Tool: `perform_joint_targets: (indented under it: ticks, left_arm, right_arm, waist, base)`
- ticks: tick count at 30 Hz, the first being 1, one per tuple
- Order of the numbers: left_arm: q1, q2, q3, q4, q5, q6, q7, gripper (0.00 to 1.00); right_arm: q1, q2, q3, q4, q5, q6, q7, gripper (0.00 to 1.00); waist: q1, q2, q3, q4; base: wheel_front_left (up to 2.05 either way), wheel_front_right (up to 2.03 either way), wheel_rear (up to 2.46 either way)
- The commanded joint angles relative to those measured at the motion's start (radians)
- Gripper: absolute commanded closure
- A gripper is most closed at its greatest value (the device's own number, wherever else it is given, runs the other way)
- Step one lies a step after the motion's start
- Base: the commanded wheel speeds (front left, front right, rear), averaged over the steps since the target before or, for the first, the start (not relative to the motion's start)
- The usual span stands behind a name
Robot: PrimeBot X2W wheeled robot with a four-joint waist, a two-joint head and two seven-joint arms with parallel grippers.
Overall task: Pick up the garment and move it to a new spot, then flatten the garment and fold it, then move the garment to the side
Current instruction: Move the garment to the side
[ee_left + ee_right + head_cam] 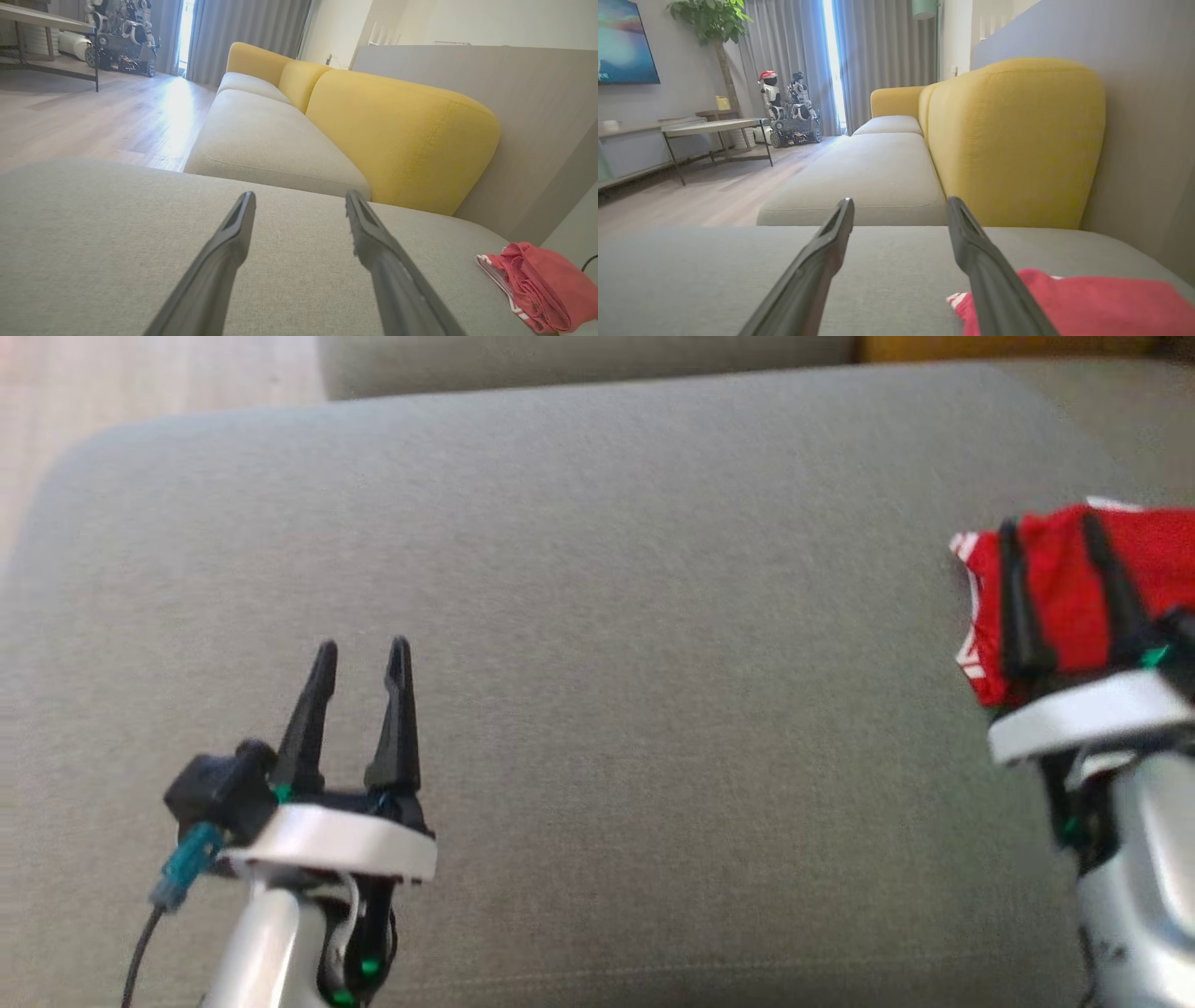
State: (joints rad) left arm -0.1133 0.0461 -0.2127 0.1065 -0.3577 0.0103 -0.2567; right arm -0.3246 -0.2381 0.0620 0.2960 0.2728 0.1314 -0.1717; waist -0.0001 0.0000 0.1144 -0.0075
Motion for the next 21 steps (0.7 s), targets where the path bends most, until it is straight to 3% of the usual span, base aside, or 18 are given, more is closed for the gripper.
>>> perform_joint_targets:
  ticks: [1,9,17,21]
  left_arm:
    - [-0.010,0.004,0.026,-0.026,-0.021,0.000,-0.005,0.00]
    - [0.072,0.004,0.034,-0.045,-0.067,-0.012,-0.005,0.00]
    - [0.096,0.004,0.051,-0.053,-0.072,-0.010,-0.005,0.00]
    - [0.101,0.004,0.058,-0.061,-0.105,-0.032,-0.005,0.00]
  right_arm:
    - [0.008,0.010,0.009,-0.041,0.003,-0.001,-0.017,0.00]
    - [0.143,0.120,-0.029,-0.064,-0.059,-0.001,-0.061,0.00]
    - [0.195,0.159,-0.043,-0.088,-0.098,-0.001,-0.079,0.00]
    - [0.196,0.168,-0.042,-0.096,-0.105,-0.001,-0.083,0.00]
  waist:
    - [0.0001,0.0000,-0.041,0.035]
    - [0.0001,0.0000,-0.087,0.058]
    - [0.0001,0.0000,-0.091,0.056]
    - [0.0001,0.0000,-0.085,0.049]
  base:
    - [0.00,0.00,0.00]
    - [0.00,0.00,0.00]
    - [0.00,0.00,0.00]
    - [0.00,0.00,0.00]
